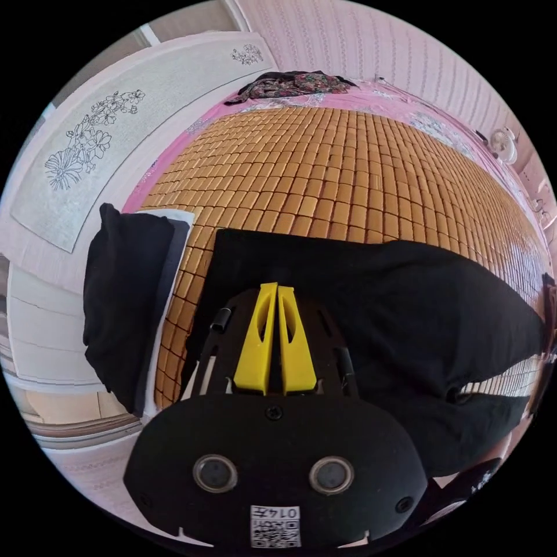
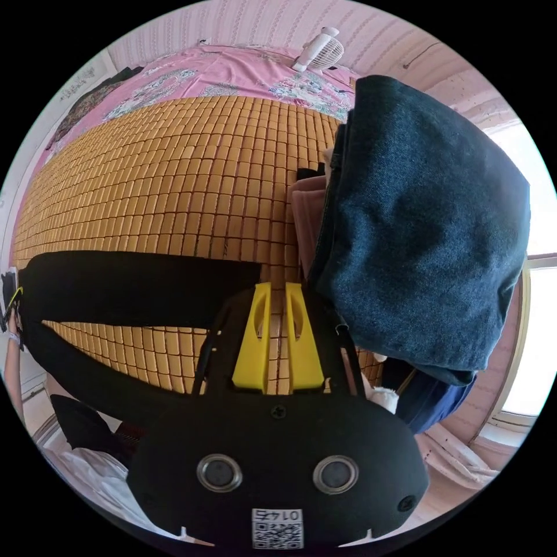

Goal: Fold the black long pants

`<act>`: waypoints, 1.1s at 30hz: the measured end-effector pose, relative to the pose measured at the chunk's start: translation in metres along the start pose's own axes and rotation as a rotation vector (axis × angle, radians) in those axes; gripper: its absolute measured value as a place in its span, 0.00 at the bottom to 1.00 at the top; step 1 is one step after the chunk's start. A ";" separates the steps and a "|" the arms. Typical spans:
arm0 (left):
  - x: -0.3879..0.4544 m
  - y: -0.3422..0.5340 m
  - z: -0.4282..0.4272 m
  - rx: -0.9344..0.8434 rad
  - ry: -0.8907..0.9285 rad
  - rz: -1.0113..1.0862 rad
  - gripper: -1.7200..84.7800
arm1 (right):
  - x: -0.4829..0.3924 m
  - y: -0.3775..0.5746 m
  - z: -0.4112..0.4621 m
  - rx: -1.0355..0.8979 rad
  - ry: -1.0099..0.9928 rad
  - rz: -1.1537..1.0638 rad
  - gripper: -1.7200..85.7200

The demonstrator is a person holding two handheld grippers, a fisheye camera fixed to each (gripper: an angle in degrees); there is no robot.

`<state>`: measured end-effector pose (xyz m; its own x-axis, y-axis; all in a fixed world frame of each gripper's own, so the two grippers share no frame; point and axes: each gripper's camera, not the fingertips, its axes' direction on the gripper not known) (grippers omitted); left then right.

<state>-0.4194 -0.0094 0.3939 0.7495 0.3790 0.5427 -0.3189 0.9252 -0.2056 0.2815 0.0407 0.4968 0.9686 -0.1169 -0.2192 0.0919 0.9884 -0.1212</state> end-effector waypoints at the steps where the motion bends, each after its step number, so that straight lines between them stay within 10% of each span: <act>1: -0.010 0.003 0.002 0.004 0.037 -0.039 0.01 | 0.000 0.005 -0.003 0.019 -0.037 0.013 0.10; 20: -0.104 0.023 0.014 -0.048 0.235 -0.132 0.01 | -0.036 0.049 0.074 -0.050 0.146 -0.041 0.01; 33: -0.226 0.194 -0.027 0.170 0.407 -0.502 0.09 | 0.026 0.273 -0.001 0.352 0.021 0.258 0.02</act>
<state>-0.6348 0.0853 0.2096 0.9794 -0.0886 0.1814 0.0633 0.9880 0.1412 0.3316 0.3073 0.4566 0.9657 0.1399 -0.2187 -0.0760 0.9579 0.2769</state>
